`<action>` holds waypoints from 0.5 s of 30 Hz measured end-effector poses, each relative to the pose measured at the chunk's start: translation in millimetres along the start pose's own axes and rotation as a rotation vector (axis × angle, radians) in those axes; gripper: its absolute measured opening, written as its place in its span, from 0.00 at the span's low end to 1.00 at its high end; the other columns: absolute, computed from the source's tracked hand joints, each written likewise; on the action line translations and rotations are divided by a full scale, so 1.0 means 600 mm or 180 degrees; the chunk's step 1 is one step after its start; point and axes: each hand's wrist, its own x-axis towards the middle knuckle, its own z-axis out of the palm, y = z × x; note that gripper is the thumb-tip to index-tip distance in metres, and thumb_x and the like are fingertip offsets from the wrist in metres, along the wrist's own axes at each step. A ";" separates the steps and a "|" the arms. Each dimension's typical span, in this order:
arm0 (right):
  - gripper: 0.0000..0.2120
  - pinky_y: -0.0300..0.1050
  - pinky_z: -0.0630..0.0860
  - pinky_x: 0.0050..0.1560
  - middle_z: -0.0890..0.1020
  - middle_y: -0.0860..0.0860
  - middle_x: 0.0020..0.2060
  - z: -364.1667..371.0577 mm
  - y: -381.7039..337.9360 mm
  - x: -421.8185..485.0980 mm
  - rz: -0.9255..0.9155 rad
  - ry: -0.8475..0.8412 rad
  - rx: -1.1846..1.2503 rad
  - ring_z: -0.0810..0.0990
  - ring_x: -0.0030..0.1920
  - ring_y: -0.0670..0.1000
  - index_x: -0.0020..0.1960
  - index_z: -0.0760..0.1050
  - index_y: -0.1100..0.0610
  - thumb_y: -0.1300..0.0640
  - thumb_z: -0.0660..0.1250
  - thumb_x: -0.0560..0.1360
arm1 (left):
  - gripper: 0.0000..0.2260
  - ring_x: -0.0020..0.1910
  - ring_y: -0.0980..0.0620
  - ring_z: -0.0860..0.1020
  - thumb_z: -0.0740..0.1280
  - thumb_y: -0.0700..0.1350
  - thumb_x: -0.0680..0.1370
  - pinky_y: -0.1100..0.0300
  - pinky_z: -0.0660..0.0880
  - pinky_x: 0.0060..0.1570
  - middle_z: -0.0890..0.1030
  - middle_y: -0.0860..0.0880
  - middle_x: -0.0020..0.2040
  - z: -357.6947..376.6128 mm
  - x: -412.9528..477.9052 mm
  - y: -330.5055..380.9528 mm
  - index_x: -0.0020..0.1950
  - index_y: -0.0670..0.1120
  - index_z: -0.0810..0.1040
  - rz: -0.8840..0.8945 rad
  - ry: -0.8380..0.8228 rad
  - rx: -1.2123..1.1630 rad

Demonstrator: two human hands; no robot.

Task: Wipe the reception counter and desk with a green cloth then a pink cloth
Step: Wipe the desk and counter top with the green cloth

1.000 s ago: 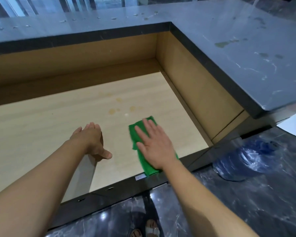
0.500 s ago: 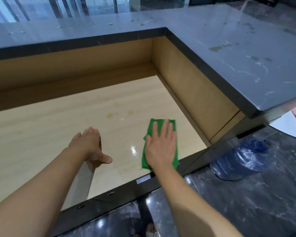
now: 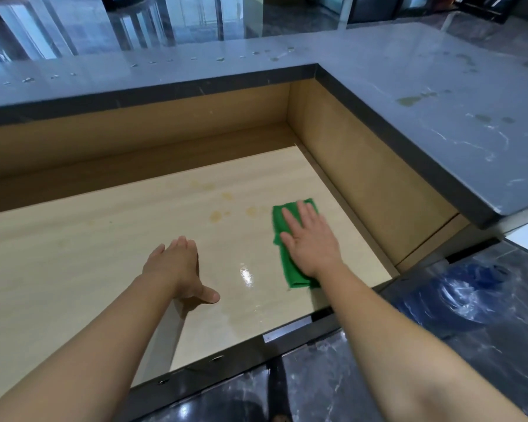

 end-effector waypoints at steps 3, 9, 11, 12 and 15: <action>0.28 0.53 0.44 0.77 0.42 0.57 0.79 -0.002 0.031 0.024 0.0589 0.0134 0.0117 0.40 0.79 0.55 0.80 0.43 0.50 0.44 0.43 0.83 | 0.35 0.55 0.52 0.72 0.71 0.72 0.59 0.52 0.58 0.70 0.72 0.54 0.52 -0.003 -0.002 -0.008 0.54 0.49 0.69 0.0051 0.0103 -0.0122; 0.28 0.55 0.41 0.77 0.40 0.60 0.78 0.003 -0.090 0.066 0.1144 0.0300 0.0312 0.39 0.78 0.58 0.80 0.42 0.54 0.45 0.40 0.83 | 0.26 0.55 0.47 0.76 0.73 0.64 0.65 0.59 0.61 0.50 0.71 0.57 0.47 -0.028 -0.007 -0.057 0.55 0.52 0.72 -0.0007 0.0801 -0.1030; 0.27 0.55 0.41 0.77 0.40 0.59 0.78 0.003 -0.154 0.082 0.0858 0.0294 0.0506 0.38 0.78 0.57 0.80 0.42 0.53 0.46 0.39 0.83 | 0.34 0.57 0.46 0.75 0.73 0.65 0.63 0.57 0.61 0.51 0.72 0.55 0.49 -0.031 0.002 -0.071 0.62 0.48 0.71 -0.0079 0.0901 -0.0978; 0.27 0.54 0.40 0.77 0.40 0.58 0.78 0.003 -0.187 0.091 0.0669 0.0270 0.0589 0.38 0.78 0.57 0.80 0.43 0.53 0.46 0.39 0.83 | 0.38 0.58 0.46 0.74 0.73 0.66 0.62 0.56 0.62 0.53 0.74 0.55 0.51 -0.032 0.009 -0.078 0.64 0.48 0.69 -0.0125 0.0877 -0.0959; 0.26 0.53 0.39 0.77 0.40 0.56 0.79 0.007 -0.271 0.111 -0.0121 0.0112 0.0579 0.37 0.78 0.55 0.80 0.46 0.51 0.46 0.41 0.84 | 0.43 0.60 0.48 0.72 0.74 0.67 0.60 0.55 0.62 0.59 0.72 0.55 0.54 -0.037 0.027 -0.091 0.67 0.48 0.65 -0.0138 0.0770 -0.0956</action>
